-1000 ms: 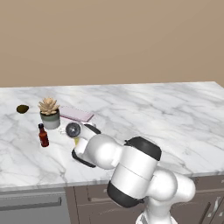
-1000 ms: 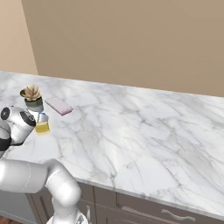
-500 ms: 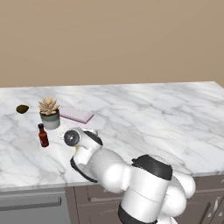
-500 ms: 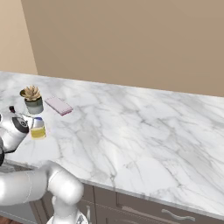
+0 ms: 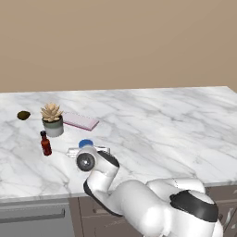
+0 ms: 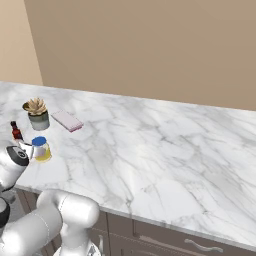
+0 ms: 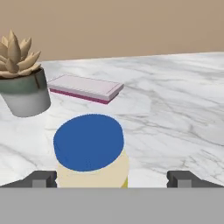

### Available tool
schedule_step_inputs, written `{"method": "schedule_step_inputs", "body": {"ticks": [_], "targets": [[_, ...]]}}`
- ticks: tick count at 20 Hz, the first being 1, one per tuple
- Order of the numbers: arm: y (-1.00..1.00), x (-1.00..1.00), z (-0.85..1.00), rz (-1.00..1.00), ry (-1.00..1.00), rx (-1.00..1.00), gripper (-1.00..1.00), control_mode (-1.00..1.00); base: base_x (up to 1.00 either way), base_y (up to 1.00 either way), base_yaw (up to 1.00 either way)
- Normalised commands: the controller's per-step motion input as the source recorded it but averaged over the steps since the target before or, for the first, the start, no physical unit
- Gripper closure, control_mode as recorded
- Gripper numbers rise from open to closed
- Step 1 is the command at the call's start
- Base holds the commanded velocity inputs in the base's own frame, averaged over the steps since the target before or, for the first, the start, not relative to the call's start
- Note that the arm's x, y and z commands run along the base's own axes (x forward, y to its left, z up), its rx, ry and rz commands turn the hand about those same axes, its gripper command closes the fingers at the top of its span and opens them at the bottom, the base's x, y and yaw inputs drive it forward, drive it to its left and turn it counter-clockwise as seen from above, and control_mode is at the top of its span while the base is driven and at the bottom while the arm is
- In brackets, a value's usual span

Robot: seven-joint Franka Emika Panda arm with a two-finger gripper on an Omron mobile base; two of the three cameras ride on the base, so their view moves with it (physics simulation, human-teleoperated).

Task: Move the condiment bottle and mayonnaise from the cabinet to the dining counter.

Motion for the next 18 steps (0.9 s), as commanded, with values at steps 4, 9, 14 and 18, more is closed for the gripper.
{"method": "schedule_step_inputs", "body": {"ticks": [4, 9, 14, 18], "targets": [[0.00, -0.11, 0.00, -0.03, -0.05, 0.00, -1.00, -1.00, 0.00, 0.00, 0.00], [0.00, -0.57, 0.52, 0.00, -0.10, 0.05, -1.00, -1.00, 0.00, 0.00, 0.00], [0.09, -0.82, 0.99, 0.00, -0.04, 0.09, -1.00, -1.00, 0.00, 0.00, 0.00], [0.08, -0.60, 1.00, 0.00, 0.09, 0.09, -1.00, -1.00, 0.00, 0.00, 0.00]]}}
